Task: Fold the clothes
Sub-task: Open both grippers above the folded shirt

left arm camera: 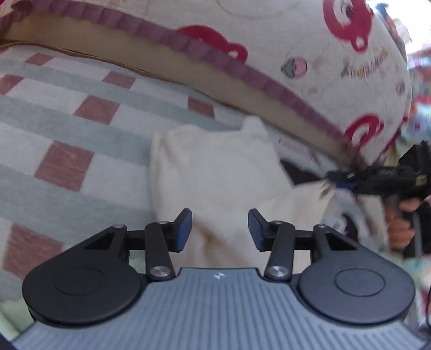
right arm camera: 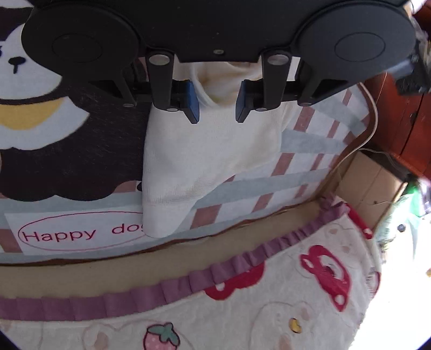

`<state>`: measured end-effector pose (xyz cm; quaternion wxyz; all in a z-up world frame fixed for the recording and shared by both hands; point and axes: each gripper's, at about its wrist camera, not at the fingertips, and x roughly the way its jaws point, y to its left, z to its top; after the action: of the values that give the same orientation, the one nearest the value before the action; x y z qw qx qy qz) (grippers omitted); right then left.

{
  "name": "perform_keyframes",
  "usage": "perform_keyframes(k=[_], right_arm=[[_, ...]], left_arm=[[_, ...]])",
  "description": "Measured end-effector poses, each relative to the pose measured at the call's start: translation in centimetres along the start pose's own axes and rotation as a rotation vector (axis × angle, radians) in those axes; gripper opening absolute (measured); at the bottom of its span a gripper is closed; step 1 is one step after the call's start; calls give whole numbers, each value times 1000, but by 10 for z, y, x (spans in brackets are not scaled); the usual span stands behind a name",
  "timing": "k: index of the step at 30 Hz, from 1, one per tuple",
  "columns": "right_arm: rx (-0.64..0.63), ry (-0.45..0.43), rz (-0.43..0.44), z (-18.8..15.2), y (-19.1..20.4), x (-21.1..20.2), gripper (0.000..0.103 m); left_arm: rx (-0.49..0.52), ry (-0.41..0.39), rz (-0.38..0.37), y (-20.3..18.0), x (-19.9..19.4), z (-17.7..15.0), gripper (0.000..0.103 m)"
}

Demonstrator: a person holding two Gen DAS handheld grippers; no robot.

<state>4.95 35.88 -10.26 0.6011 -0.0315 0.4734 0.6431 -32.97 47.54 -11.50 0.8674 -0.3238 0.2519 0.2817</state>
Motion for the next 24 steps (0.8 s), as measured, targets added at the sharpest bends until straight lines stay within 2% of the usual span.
perform_keyframes(k=[3,4,7,8,10,11,14,16,17,19,21,24], right_arm=[[-13,-5,-3,-28,-14,-18,39],[-28,-1,-22,-35,-16,-24,41],[-155,32,-71,-48,-7,-40,41],[-213,48,-89,-51,-1,-44,41],[-309,74,-95,-57,12,-48,41],[-332,71,-77,-59,17,-48,42],[-358,60,-64,-65,32,-34,57],[-372,65,-56,-68,43,-21,57],[-389,99,-32,-69,51,-12,57],[-414,170,27,-71,66,2,57],[-425,211,47,-74,77,14,58],[-438,256,-1,-76,82,35,60]], left_arm=[[137,-7,-23,-7,-8,-3,45],[205,-38,-7,-12,-10,-4,45],[498,-168,102,-31,-11,-12,52],[517,-157,98,-28,-5,-11,52],[458,-97,57,-19,9,-1,49],[436,-91,25,-18,11,4,49],[426,-89,-42,-21,9,10,51],[412,-67,-50,-22,6,7,52],[416,-51,-49,-23,5,4,52],[447,-18,-54,-27,2,-4,52],[512,-3,-76,-36,-7,-13,53],[651,23,-128,-53,-16,-26,61]])
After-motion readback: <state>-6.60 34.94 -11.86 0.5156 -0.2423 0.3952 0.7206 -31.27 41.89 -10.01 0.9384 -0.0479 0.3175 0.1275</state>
